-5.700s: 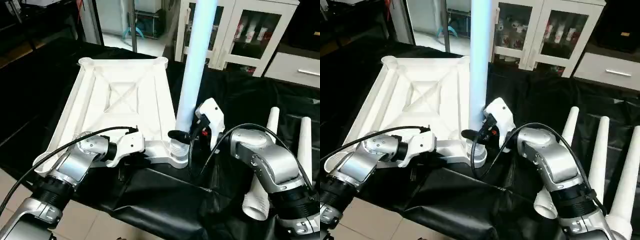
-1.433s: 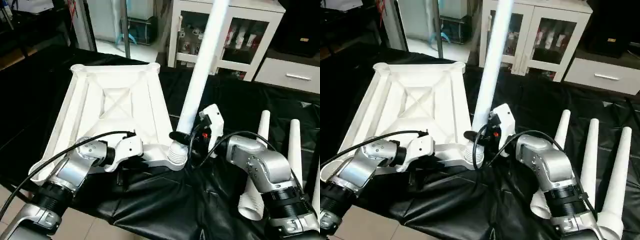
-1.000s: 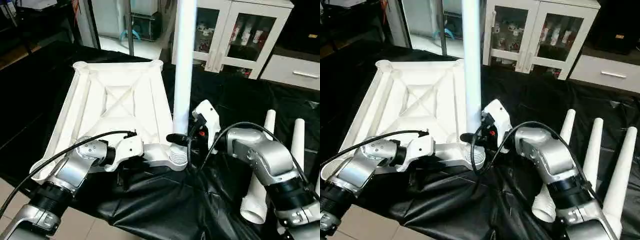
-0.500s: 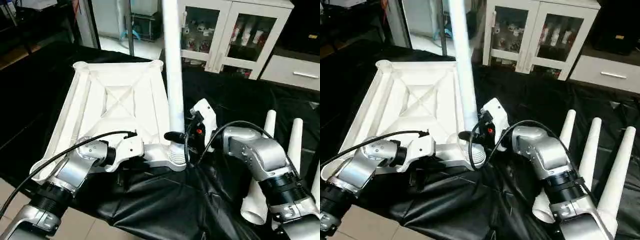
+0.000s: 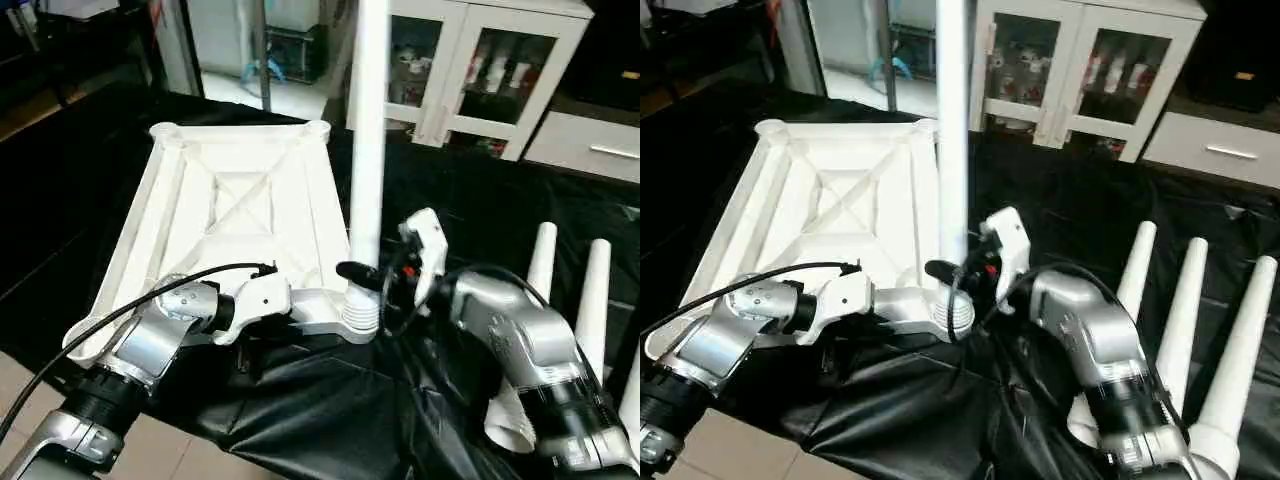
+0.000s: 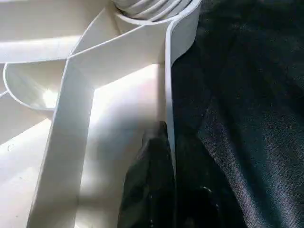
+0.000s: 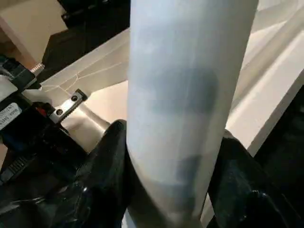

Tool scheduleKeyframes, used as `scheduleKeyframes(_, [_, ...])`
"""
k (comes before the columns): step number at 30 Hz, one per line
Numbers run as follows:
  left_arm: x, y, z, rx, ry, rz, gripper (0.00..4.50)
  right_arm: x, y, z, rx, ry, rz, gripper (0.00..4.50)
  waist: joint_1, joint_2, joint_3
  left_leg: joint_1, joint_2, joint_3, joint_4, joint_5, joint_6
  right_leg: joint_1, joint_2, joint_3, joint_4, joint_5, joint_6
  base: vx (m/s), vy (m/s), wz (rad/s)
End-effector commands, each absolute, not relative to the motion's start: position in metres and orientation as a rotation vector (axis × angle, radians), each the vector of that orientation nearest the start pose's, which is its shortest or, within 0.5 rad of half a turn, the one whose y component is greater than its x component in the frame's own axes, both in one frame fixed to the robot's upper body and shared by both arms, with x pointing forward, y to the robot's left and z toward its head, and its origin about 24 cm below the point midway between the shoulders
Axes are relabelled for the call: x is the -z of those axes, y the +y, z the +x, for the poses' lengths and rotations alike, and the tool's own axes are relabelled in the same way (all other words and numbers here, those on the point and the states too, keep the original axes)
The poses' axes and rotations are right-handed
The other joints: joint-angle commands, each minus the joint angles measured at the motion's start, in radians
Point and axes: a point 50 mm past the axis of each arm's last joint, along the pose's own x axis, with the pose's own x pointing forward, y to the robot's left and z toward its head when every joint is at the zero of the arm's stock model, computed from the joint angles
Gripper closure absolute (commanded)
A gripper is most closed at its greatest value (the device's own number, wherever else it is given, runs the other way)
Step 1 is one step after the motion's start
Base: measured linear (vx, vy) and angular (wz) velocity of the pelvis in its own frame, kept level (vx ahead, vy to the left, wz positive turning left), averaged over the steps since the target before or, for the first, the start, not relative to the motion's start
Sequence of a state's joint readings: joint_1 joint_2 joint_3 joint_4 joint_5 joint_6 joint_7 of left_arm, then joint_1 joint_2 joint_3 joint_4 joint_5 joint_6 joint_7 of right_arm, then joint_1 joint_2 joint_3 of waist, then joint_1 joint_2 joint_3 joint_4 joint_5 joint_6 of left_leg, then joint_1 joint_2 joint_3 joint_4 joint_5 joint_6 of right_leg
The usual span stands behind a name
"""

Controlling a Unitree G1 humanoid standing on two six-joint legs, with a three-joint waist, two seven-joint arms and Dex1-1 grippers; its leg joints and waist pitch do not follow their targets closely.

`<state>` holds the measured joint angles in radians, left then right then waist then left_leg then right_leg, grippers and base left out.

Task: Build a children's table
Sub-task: Pick table leg

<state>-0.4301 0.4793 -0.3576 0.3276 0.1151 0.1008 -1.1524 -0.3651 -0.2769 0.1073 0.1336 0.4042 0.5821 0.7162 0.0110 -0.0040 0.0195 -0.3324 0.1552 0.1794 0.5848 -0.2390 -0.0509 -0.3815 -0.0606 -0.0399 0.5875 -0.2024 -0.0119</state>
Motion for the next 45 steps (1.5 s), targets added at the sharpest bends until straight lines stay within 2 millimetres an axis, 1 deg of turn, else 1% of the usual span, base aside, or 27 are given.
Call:
scheduleKeyframes(1, [-0.031,0.151,0.280,1.328,0.512,0.580,4.50,-0.031,-0.163,0.286,-0.666,0.522,0.145,2.66,0.004,0.000,-0.021,-0.004,0.083,-0.029,-0.087,-0.175,0.008,0.023,-0.094,0.058,-0.069,-0.217,-0.205,0.000,0.000,0.00])
scheduleKeyframes(2, [-0.031,0.151,0.280,1.328,0.512,0.580,4.50,-0.031,-0.164,0.285,-0.664,0.519,0.146,2.66,0.003,-0.003,-0.021,-0.006,0.082,-0.029,-0.088,-0.173,0.010,0.025,-0.093,0.058,-0.069,-0.211,-0.206,0.000,0.000,0.00])
scheduleKeyframes(3, [-0.031,0.151,0.281,1.328,0.512,0.581,4.50,-0.030,-0.165,0.282,-0.664,0.515,0.128,2.66,0.005,0.000,-0.021,-0.006,0.082,-0.029,-0.087,-0.173,0.012,0.026,-0.094,0.058,-0.068,-0.210,-0.210,0.000,0.000,0.00])
scheduleKeyframes(4, [-0.031,0.151,0.281,1.328,0.511,0.581,4.50,-0.029,-0.165,0.281,-0.666,0.515,0.121,2.66,0.005,-0.002,-0.020,-0.007,0.082,-0.028,-0.087,-0.174,0.012,0.026,-0.093,0.058,-0.069,-0.211,-0.208,0.000,0.000,0.00])
scheduleKeyframes(9, [-0.031,0.150,0.282,1.327,0.508,0.581,4.50,-0.025,-0.165,0.267,-0.684,0.503,0.072,2.66,0.008,-0.001,-0.018,-0.006,0.083,-0.029,-0.089,-0.202,0.011,0.024,-0.094,0.058,-0.075,-0.260,-0.193,0.000,0.000,0.00])
scheduleKeyframes(10, [-0.031,0.150,0.282,1.326,0.508,0.581,4.50,-0.023,-0.166,0.263,-0.683,0.499,0.066,2.66,0.010,-0.001,-0.020,-0.005,0.083,-0.029,-0.089,-0.191,0.012,0.025,-0.094,0.058,-0.074,-0.251,-0.188,0.000,0.000,0.00])
scheduleKeyframes(14, [-0.031,0.151,0.282,1.324,0.509,0.583,4.50,-0.018,-0.166,0.252,-0.688,0.507,0.042,2.66,0.017,-0.001,-0.021,-0.005,0.083,-0.028,-0.088,-0.156,0.023,0.027,-0.093,0.057,-0.069,-0.194,-0.196,0.000,0.000,0.00])
scheduleKeyframes(15, [-0.031,0.151,0.282,1.324,0.509,0.583,4.50,-0.018,-0.166,0.252,-0.688,0.507,0.042,2.66,0.018,0.001,-0.022,-0.005,0.082,-0.027,-0.087,-0.150,0.024,0.028,-0.093,0.057,-0.068,-0.186,-0.198,0.000,0.000,0.00])
scheduleKeyframes(19, [-0.031,0.151,0.281,1.324,0.510,0.585,4.50,-0.015,-0.161,0.244,-0.740,0.526,-0.043,2.66,0.022,0.000,-0.024,-0.005,0.081,-0.026,-0.084,-0.118,0.034,0.032,-0.092,0.055,-0.063,-0.132,-0.207,0.000,0.000,0.00])
scheduleKeyframes(21, [-0.030,0.150,0.281,1.325,0.511,0.584,4.50,-0.013,-0.157,0.239,-0.782,0.539,-0.109,2.66,0.020,-0.003,-0.023,-0.007,0.081,-0.027,-0.084,-0.124,0.037,0.034,-0.092,0.055,-0.063,-0.145,-0.202,0.000,0.000,0.00])
scheduleKeyframes(22, [-0.030,0.150,0.281,1.325,0.511,0.584,4.50,-0.013,-0.157,0.237,-0.791,0.541,-0.120,2.66,0.021,-0.001,-0.023,-0.006,0.081,-0.027,-0.085,-0.126,0.036,0.033,-0.092,0.055,-0.063,-0.150,-0.200,0.000,0.000,0.00])
scheduleKeyframes(23, [-0.030,0.150,0.280,1.325,0.510,0.583,4.50,-0.012,-0.155,0.235,-0.810,0.548,-0.136,2.66,0.020,-0.004,-0.021,-0.007,0.081,-0.027,-0.086,-0.141,0.034,0.032,-0.093,0.055,-0.067,-0.175,-0.194,0.000,0.000,0.00])
scheduleKeyframes(24, [-0.030,0.150,0.280,1.325,0.510,0.582,4.50,-0.011,-0.154,0.234,-0.819,0.551,-0.140,2.66,0.019,-0.002,-0.020,-0.006,0.082,-0.029,-0.088,-0.162,0.030,0.031,-0.093,0.056,-0.069,-0.208,-0.188,0.000,0.000,0.00])
scheduleKeyframes(25, [-0.030,0.150,0.280,1.324,0.510,0.581,4.50,-0.011,-0.153,0.233,-0.830,0.554,-0.141,2.66,0.018,-0.005,-0.020,-0.005,0.082,-0.029,-0.089,-0.174,0.028,0.029,-0.093,0.056,-0.071,-0.224,-0.186,0.000,0.000,0.00])
scheduleKeyframes(26, [-0.030,0.150,0.280,1.322,0.509,0.581,4.50,-0.011,-0.150,0.231,-0.850,0.560,-0.145,2.66,0.019,-0.004,-0.020,-0.004,0.083,-0.030,-0.090,-0.187,0.024,0.029,-0.094,0.057,-0.073,-0.244,-0.181,0.000,0.000,0.00])
scheduleKeyframes(28, [-0.030,0.150,0.280,1.321,0.509,0.581,4.50,-0.011,-0.148,0.230,-0.862,0.569,-0.152,2.66,0.018,-0.006,-0.021,-0.004,0.084,-0.030,-0.090,-0.183,0.024,0.029,-0.093,0.057,-0.071,-0.235,-0.179,0.000,0.000,0.00])
scheduleKeyframes(29, [-0.030,0.150,0.279,1.320,0.509,0.580,4.50,-0.011,-0.148,0.229,-0.866,0.573,-0.154,2.66,0.018,-0.006,-0.022,-0.004,0.083,-0.030,-0.089,-0.175,0.025,0.030,-0.092,0.057,-0.070,-0.215,-0.180,0.000,0.000,0.00])
scheduleKeyframes(30, [-0.029,0.150,0.279,1.319,0.510,0.579,4.50,-0.009,-0.149,0.230,-0.855,0.589,-0.162,2.66,0.018,-0.010,-0.023,-0.004,0.083,-0.029,-0.087,-0.161,0.030,0.031,-0.093,0.057,-0.067,-0.189,-0.185,0.000,0.000,0.00])
scheduleKeyframes(32, [-0.028,0.149,0.278,1.319,0.511,0.578,4.50,-0.006,-0.150,0.232,-0.835,0.614,-0.169,2.66,0.018,-0.009,-0.025,-0.005,0.081,-0.028,-0.085,-0.139,0.036,0.033,-0.092,0.056,-0.064,-0.151,-0.194,0.000,0.000,0.00])
scheduleKeyframes(34, [-0.028,0.149,0.278,1.319,0.509,0.575,4.50,-0.004,-0.151,0.234,-0.815,0.627,-0.177,2.66,0.018,-0.011,-0.025,-0.005,0.082,-0.029,-0.085,-0.140,0.038,0.033,-0.092,0.056,-0.064,-0.152,-0.195,0.000,0.000,0.00])
scheduleKeyframes(38, [-0.028,0.148,0.277,1.319,0.507,0.569,4.50,0.001,-0.153,0.237,-0.793,0.657,-0.158,2.66,0.015,-0.010,-0.021,-0.004,0.083,-0.030,-0.090,-0.191,0.026,0.030,-0.092,0.056,-0.070,-0.217,-0.189,0.000,0.000,0.00])
scheduleKeyframes(40, [-0.028,0.148,0.277,1.318,0.508,0.566,4.50,0.011,-0.158,0.234,-0.774,0.719,-0.118,2.66,0.013,-0.010,-0.021,-0.001,0.083,-0.032,-0.092,-0.220,0.016,0.028,-0.092,0.057,-0.073,-0.255,-0.183,0.000,0.000,0.00])
scheduleKeyframes(41, [-0.027,0.148,0.277,1.317,0.508,0.566,4.50,0.014,-0.160,0.234,-0.762,0.731,-0.121,2.66,0.010,-0.009,-0.018,0.000,0.083,-0.033,-0.094,-0.249,0.009,0.026,-0.093,0.057,-0.078,-0.293,-0.177,0.000,0.000,0.00])
scheduleKeyframes(42, [-0.028,0.148,0.277,1.317,0.508,0.566,4.50,0.017,-0.163,0.236,-0.732,0.743,-0.106,2.66,0.008,-0.008,-0.014,0.004,0.083,-0.036,-0.098,-0.296,-0.003,0.022,-0.093,0.057,-0.085,-0.365,-0.159,0.000,0.000,0.00])
scheduleKeyframes(43, [-0.028,0.148,0.277,1.317,0.508,0.566,4.50,0.017,-0.163,0.236,-0.732,0.743,-0.106,2.66,0.008,-0.008,-0.014,0.004,0.083,-0.036,-0.098,-0.296,-0.003,0.022,-0.093,0.057,-0.085,-0.365,-0.159,0.000,0.000,0.00])
scheduleKeyframes(44, [-0.028,0.148,0.276,1.317,0.508,0.566,4.50,0.020,-0.166,0.239,-0.687,0.749,-0.093,2.66,0.004,-0.009,-0.014,0.007,0.083,-0.039,-0.099,-0.331,-0.013,0.019,-0.094,0.058,-0.089,-0.414,-0.146,0.000,0.000,0.00])
scheduleKeyframes(45, [-0.028,0.149,0.276,1.317,0.508,0.565,4.50,0.021,-0.166,0.240,-0.670,0.751,-0.071,2.66,0.002,-0.010,-0.014,0.007,0.082,-0.040,-0.099,-0.336,-0.014,0.018,-0.094,0.059,-0.089,-0.422,-0.144,0.000,0.000,0.00])
